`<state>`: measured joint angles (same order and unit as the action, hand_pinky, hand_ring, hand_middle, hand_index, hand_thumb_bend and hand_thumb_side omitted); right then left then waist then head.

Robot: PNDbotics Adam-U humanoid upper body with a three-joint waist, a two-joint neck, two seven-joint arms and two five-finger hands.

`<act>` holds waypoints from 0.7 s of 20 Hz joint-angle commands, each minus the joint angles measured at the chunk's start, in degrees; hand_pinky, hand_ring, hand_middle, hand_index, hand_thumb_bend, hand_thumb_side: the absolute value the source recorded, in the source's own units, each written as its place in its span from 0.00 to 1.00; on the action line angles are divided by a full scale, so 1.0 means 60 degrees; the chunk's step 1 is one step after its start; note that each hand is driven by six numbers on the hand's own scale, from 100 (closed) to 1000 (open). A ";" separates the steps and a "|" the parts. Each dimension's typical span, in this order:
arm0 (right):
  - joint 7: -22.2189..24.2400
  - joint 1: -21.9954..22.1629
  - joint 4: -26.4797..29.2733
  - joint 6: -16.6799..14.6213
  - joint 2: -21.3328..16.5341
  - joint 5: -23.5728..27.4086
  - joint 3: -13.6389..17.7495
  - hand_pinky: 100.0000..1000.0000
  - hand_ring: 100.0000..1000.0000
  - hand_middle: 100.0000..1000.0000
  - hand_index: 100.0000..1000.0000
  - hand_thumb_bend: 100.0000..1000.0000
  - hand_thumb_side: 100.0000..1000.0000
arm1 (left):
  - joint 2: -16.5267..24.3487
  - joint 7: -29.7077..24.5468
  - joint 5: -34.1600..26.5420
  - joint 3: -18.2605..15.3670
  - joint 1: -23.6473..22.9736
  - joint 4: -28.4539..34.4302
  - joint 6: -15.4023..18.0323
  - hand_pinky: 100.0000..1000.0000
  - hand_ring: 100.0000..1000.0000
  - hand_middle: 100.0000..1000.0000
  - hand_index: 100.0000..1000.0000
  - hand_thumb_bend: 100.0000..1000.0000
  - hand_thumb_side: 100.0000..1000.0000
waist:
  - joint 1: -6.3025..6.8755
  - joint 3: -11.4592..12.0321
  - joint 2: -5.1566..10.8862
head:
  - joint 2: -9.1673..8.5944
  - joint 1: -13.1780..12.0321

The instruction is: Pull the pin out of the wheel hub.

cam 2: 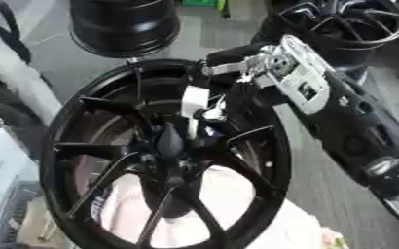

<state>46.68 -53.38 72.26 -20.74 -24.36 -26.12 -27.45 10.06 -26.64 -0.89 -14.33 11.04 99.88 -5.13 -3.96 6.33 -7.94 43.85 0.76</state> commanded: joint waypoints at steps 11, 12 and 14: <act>0.0881 -0.0132 -0.0006 -0.0889 -0.0115 -0.0257 0.0172 0.56 0.54 0.57 0.72 0.10 0.45 | 0.0160 -0.0018 0.0001 -0.0003 0.0068 0.0164 -0.0009 0.64 0.59 0.68 0.76 0.00 0.75 | 0.0062 -0.0041 0.0161 | 0.0044 0.0008; 0.0881 -0.0145 0.0025 -0.0854 -0.0114 -0.0205 0.0218 0.53 0.51 0.54 0.70 0.10 0.44 | 0.0160 -0.0019 0.0000 -0.0003 0.0067 0.0164 -0.0009 0.64 0.59 0.68 0.76 0.00 0.75 | 0.0064 -0.0042 0.0161 | 0.0044 0.0007; 0.0881 -0.0175 0.0099 -0.0773 -0.0105 -0.0065 0.0324 0.45 0.44 0.46 0.62 0.06 0.42 | 0.0158 -0.0021 -0.0003 -0.0004 0.0067 0.0162 -0.0009 0.64 0.60 0.68 0.76 0.00 0.75 | 0.0065 -0.0042 0.0159 | 0.0044 0.0012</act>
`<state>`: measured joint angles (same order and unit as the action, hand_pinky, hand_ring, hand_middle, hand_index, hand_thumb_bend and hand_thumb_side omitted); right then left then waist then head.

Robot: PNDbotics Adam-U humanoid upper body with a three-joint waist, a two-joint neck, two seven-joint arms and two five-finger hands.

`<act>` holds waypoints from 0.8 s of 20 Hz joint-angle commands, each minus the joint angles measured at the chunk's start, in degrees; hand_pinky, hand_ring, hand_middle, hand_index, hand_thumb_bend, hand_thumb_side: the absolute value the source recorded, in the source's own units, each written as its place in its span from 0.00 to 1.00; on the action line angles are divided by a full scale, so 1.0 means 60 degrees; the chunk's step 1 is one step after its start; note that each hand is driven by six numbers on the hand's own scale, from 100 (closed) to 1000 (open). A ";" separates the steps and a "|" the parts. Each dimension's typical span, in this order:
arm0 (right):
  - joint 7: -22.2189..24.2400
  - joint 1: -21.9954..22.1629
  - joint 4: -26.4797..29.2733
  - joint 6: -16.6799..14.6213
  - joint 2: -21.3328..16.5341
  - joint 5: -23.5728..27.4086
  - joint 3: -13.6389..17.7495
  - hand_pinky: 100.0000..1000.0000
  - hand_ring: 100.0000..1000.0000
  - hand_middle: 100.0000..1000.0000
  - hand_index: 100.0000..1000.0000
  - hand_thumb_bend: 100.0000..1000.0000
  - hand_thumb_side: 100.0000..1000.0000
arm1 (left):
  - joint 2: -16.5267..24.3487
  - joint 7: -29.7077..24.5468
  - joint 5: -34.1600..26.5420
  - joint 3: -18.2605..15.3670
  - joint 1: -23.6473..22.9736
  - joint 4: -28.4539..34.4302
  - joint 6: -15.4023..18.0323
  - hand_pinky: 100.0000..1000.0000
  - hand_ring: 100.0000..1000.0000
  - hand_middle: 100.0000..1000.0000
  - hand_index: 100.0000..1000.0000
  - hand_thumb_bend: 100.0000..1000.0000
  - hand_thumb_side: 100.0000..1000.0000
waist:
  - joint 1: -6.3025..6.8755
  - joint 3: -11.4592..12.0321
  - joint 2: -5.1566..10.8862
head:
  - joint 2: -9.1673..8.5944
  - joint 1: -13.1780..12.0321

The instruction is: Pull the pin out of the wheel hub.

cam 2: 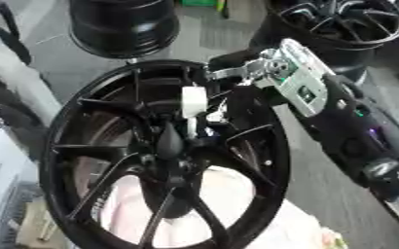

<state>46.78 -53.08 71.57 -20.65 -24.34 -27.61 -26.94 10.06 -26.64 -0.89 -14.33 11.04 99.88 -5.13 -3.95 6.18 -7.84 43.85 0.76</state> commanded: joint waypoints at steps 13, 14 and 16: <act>-0.0902 -0.0685 0.0117 -0.0196 0.0092 0.1500 0.0807 0.16 0.15 0.16 0.31 0.00 0.36 | 0.0158 -0.0049 -0.0003 0.0010 0.0060 0.0148 -0.0012 0.64 0.60 0.68 0.76 0.00 0.75 | 0.0052 0.0034 0.0137 | 0.0044 0.0075; -0.0951 -0.0758 0.0116 -0.0160 0.0084 0.1562 0.0851 0.16 0.15 0.16 0.31 0.00 0.36 | 0.0159 -0.0054 -0.0002 0.0013 0.0061 0.0148 -0.0014 0.64 0.60 0.68 0.76 0.00 0.75 | 0.0048 0.0033 0.0137 | 0.0044 0.0077; -0.0984 -0.0925 0.0123 -0.0087 0.0024 0.1661 0.0941 0.16 0.15 0.16 0.31 0.00 0.35 | 0.0162 -0.0062 -0.0002 0.0018 0.0063 0.0148 -0.0016 0.64 0.60 0.68 0.76 0.00 0.75 | 0.0041 0.0029 0.0140 | 0.0044 0.0078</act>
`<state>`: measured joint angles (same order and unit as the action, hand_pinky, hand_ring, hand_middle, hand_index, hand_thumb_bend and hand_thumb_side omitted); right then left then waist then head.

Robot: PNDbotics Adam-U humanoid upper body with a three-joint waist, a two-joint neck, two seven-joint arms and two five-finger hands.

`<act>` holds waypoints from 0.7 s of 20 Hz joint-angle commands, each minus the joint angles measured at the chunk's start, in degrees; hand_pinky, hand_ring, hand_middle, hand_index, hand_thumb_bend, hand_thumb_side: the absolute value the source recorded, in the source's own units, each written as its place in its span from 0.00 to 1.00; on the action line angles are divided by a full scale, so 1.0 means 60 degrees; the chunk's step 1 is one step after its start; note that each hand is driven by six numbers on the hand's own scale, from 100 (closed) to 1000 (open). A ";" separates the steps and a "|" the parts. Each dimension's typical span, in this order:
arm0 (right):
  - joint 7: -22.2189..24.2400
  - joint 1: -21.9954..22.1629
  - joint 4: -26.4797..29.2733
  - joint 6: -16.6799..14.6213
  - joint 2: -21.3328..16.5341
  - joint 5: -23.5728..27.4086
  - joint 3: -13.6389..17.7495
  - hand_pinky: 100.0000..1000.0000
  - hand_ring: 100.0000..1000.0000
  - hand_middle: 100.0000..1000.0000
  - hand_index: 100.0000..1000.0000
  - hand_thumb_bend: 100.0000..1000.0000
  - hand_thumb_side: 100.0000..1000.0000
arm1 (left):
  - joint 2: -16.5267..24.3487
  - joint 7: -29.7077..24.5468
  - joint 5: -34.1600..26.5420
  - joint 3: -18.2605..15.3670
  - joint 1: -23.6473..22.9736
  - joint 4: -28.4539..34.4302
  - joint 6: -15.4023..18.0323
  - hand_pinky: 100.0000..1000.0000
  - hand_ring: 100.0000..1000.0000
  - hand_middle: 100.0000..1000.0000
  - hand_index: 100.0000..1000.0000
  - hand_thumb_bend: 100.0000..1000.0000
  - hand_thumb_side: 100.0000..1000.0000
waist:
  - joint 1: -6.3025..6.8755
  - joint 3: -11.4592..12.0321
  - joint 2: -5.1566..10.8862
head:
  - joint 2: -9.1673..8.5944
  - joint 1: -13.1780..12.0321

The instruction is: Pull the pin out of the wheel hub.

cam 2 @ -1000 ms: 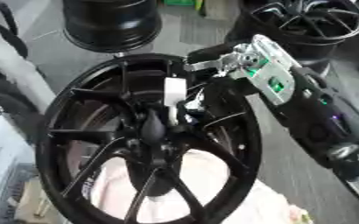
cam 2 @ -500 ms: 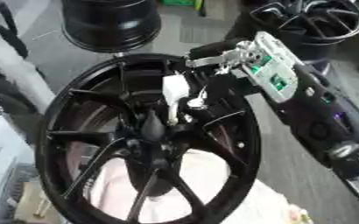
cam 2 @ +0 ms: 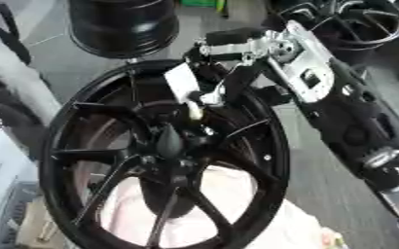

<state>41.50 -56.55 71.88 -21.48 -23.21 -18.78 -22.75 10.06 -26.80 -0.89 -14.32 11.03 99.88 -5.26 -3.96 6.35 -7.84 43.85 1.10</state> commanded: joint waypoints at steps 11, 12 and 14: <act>-0.0654 -0.0159 0.0974 0.0686 -0.2196 0.1831 0.1244 0.16 0.13 0.15 0.30 0.00 0.32 | 0.0286 0.0025 0.0061 -0.0069 -0.0042 0.0145 -0.0040 0.64 0.60 0.68 0.76 0.00 0.75 | -0.0096 -0.0287 0.0243 | 0.0044 -0.0209; -0.0799 0.0101 0.1163 0.0749 -0.2549 0.2020 0.1416 0.16 0.13 0.15 0.30 0.00 0.32 | 0.0296 0.0036 0.0067 -0.0084 -0.0049 0.0147 -0.0042 0.64 0.60 0.68 0.76 0.00 0.75 | -0.0102 -0.0321 0.0248 | 0.0044 -0.0242; -0.1131 0.0770 0.1624 0.0861 -0.3256 0.2393 0.1796 0.16 0.13 0.15 0.30 0.00 0.31 | 0.0308 0.0061 0.0071 -0.0110 -0.0051 0.0151 -0.0043 0.64 0.60 0.68 0.76 0.00 0.75 | -0.0099 -0.0372 0.0243 | 0.0044 -0.0309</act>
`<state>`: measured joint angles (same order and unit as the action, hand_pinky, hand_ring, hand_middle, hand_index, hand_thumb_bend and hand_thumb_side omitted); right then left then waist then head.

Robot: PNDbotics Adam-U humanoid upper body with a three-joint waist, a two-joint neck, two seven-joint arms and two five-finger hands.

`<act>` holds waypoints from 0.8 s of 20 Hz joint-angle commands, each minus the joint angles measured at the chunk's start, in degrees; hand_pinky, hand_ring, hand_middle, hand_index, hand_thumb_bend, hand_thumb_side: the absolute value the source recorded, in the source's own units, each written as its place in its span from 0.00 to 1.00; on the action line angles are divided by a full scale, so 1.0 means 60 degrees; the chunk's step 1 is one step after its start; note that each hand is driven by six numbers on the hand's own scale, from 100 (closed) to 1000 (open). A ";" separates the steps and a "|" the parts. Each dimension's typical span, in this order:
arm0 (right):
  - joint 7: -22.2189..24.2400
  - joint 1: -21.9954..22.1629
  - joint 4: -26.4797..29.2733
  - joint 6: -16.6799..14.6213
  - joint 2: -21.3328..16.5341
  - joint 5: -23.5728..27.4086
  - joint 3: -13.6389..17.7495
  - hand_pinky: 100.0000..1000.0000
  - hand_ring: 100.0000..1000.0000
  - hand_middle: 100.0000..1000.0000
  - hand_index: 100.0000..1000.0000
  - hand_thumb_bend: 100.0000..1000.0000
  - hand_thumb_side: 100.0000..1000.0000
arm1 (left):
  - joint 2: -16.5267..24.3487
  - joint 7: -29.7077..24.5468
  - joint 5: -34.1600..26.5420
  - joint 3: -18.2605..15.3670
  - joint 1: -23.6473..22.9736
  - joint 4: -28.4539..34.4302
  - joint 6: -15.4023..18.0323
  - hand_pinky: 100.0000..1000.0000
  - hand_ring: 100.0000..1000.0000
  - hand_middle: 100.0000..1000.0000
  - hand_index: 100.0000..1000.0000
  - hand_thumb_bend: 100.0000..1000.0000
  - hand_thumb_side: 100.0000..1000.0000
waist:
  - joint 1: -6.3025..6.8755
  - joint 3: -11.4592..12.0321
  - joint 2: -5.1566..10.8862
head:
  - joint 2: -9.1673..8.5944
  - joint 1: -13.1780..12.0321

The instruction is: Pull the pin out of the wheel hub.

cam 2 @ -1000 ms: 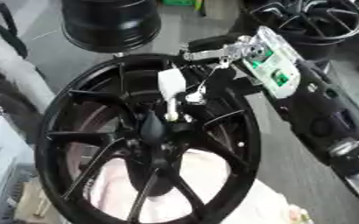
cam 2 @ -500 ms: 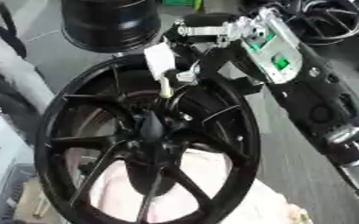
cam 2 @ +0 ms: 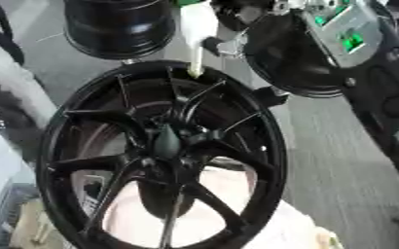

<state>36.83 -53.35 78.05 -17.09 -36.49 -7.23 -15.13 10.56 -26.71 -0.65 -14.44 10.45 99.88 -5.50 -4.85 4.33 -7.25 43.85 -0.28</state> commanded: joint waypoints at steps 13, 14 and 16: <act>-0.3936 0.6927 0.1533 0.1266 -0.1433 -0.0923 0.4558 0.52 0.50 0.50 0.69 0.00 0.43 | 0.0196 0.0226 0.0042 -0.0271 0.0073 0.0120 0.0052 0.64 0.60 0.68 0.76 0.00 0.75 | 0.0229 -0.0346 -0.0029 | 0.0044 -0.0332; -0.4096 0.7225 0.1398 0.1550 -0.1167 -0.1607 0.4805 0.66 0.66 0.71 0.86 0.00 0.48 | 0.0189 0.0231 0.0044 -0.0278 0.0075 0.0119 0.0054 0.64 0.60 0.68 0.76 0.00 0.75 | 0.0238 -0.0353 -0.0034 | 0.0044 -0.0356; -0.4563 0.7695 0.1094 0.2270 -0.0503 -0.2906 0.5372 0.74 0.76 0.80 0.93 0.00 0.49 | 0.0169 0.0244 0.0046 -0.0292 0.0072 0.0114 0.0055 0.64 0.60 0.68 0.76 0.00 0.75 | 0.0263 -0.0348 -0.0036 | 0.0044 -0.0393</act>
<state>10.95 -6.91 85.09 -5.44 -39.78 -20.42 14.38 10.56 -25.52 -0.51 -15.78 10.43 99.85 -5.18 -3.38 2.29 -8.00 43.85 -2.36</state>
